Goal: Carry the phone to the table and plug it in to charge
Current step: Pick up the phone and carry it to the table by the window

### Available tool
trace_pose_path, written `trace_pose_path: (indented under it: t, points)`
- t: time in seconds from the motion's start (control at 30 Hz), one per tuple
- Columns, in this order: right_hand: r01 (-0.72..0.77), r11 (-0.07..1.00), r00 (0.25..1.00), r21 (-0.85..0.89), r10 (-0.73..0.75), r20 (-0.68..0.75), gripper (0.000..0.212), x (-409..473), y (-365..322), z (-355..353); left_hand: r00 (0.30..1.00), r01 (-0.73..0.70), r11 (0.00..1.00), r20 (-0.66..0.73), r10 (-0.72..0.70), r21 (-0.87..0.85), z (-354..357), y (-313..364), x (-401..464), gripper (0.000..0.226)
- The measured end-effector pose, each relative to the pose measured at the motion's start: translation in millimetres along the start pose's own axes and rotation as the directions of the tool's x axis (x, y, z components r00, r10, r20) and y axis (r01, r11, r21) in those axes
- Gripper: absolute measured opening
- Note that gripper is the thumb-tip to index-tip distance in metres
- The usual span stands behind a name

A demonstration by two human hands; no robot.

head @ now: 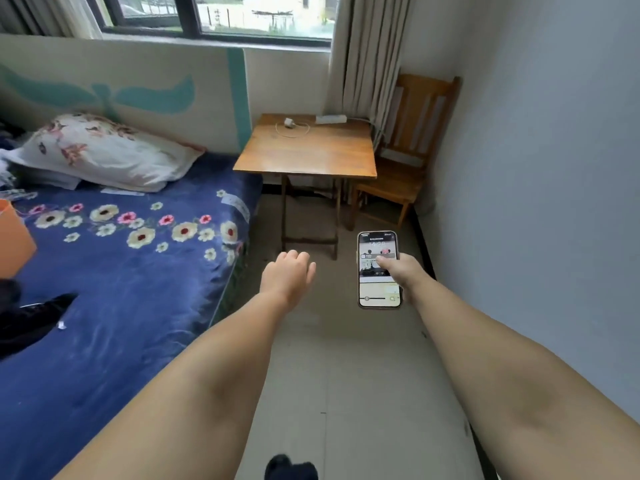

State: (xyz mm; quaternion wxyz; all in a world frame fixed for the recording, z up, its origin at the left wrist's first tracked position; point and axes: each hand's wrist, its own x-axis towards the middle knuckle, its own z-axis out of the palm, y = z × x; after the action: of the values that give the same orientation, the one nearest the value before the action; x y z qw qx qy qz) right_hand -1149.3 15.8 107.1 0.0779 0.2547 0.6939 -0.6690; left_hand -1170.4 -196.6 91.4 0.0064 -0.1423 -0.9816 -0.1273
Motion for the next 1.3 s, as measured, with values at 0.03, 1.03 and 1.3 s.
trace_pose_path:
  t: [0.03,1.03,1.3]
  points:
    - [-0.008,1.000,1.000,-0.007,0.008,0.017,0.029,23.0,-9.5,11.9,1.000,0.018,1.000,-0.002,-0.018,0.009,-0.8,-11.6,21.7,0.035]
    - [-0.031,0.998,0.999,-0.060,0.028,-0.044,0.031,662.8,-321.8,152.6,0.999,0.026,1.000,0.022,-0.026,-0.010,19.1,-197.4,724.0,0.035]
    - [-0.150,0.981,0.988,-0.125,0.142,-0.064,0.037,808.5,-360.5,166.1,0.991,0.055,0.998,0.118,-0.056,0.013,53.7,-232.6,868.5,0.035]
